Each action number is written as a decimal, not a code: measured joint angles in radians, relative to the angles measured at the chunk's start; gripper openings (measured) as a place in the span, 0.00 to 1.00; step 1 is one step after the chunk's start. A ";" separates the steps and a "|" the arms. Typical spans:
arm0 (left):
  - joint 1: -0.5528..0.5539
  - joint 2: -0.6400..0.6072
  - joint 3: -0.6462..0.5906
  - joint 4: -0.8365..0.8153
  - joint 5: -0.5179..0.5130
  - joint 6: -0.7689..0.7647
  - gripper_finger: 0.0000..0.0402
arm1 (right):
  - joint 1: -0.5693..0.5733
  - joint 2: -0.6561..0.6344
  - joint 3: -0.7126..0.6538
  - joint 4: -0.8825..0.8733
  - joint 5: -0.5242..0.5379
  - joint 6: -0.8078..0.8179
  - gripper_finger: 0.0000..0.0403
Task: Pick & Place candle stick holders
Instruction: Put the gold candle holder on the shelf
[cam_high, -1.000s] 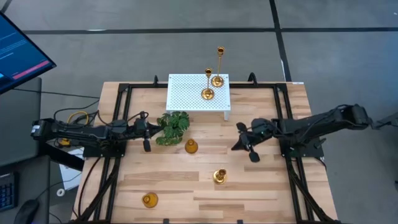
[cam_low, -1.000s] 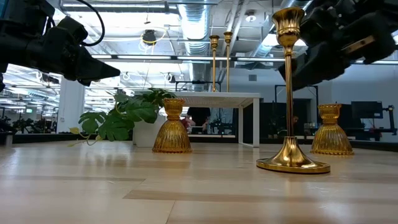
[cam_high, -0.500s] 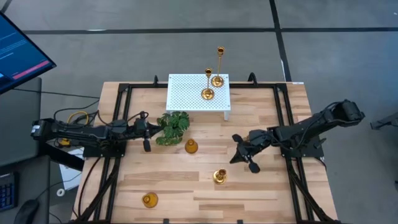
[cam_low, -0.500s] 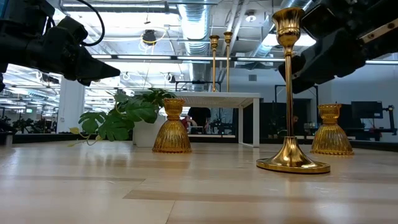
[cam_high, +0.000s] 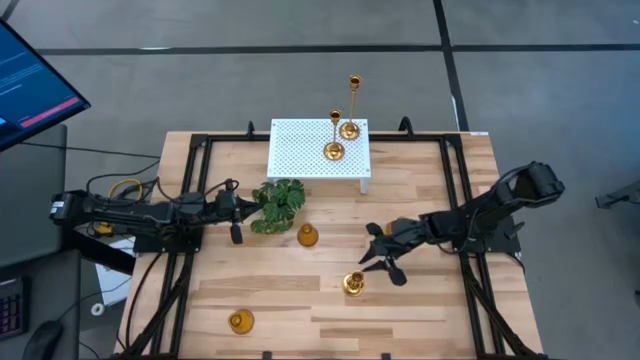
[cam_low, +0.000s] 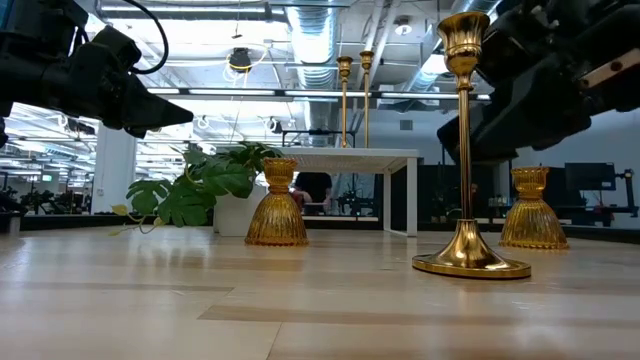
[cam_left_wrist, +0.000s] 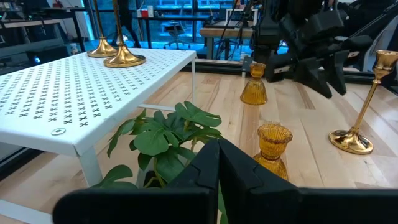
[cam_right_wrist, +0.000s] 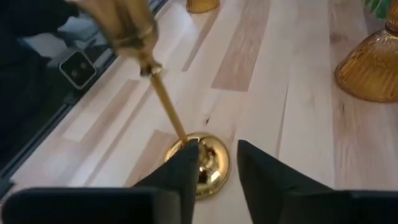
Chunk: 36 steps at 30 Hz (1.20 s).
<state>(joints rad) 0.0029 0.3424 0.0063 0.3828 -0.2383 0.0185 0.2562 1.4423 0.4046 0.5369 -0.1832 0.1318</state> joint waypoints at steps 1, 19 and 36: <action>0.000 0.000 0.000 0.000 0.000 0.000 0.01 | 0.000 0.014 0.000 0.020 0.000 0.011 0.29; 0.000 0.000 0.000 0.000 0.000 0.000 0.01 | 0.069 0.191 0.095 0.153 -0.056 0.053 0.61; 0.000 0.106 0.000 0.000 0.000 0.000 0.01 | 0.076 0.193 0.123 0.086 -0.053 0.045 0.21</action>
<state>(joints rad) 0.0031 0.4484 0.0063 0.3828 -0.2384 0.0181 0.3325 1.6352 0.5278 0.6231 -0.2359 0.1772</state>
